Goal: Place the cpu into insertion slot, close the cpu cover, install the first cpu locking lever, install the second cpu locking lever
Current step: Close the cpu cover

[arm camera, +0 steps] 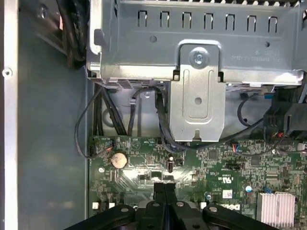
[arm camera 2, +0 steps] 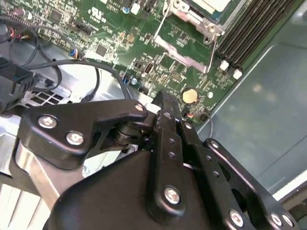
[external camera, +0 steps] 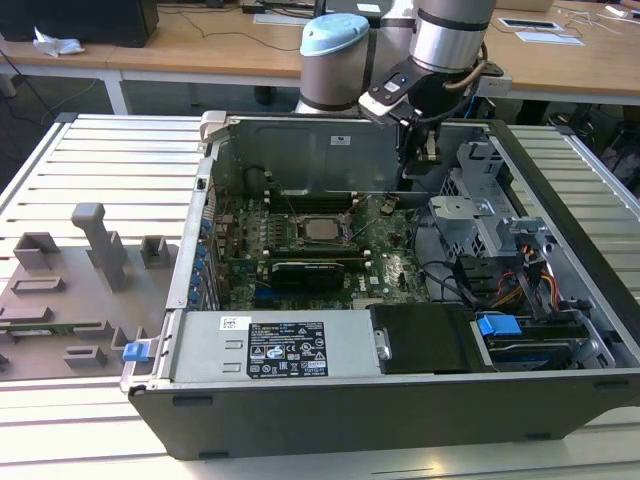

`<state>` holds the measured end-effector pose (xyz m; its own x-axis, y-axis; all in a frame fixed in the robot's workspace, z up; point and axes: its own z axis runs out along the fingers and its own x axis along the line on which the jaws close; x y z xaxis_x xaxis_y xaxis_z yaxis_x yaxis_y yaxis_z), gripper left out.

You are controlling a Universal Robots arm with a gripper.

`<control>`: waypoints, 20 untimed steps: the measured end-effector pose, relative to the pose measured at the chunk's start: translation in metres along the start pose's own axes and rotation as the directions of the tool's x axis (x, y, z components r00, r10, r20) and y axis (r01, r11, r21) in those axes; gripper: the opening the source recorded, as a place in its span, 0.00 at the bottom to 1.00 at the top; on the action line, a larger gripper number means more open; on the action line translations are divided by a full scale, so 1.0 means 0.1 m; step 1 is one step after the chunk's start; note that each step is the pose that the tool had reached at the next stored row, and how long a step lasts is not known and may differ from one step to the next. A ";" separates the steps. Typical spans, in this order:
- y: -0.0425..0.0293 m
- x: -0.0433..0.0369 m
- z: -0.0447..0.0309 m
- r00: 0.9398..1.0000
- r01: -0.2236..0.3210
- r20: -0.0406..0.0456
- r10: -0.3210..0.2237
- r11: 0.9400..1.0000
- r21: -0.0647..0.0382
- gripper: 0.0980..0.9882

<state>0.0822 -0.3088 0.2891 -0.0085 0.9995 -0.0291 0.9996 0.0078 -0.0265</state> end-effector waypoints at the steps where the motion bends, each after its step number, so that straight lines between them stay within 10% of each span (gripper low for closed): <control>1: 0.029 0.000 -0.001 1.000 0.000 0.000 0.000 1.000 0.000 0.01; 20: 0.082 0.004 0.158 1.000 0.000 0.000 0.000 1.000 0.002 0.01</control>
<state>0.0900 -0.3088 0.2731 -0.0086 0.9995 -0.0290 0.9996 0.0078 -0.0282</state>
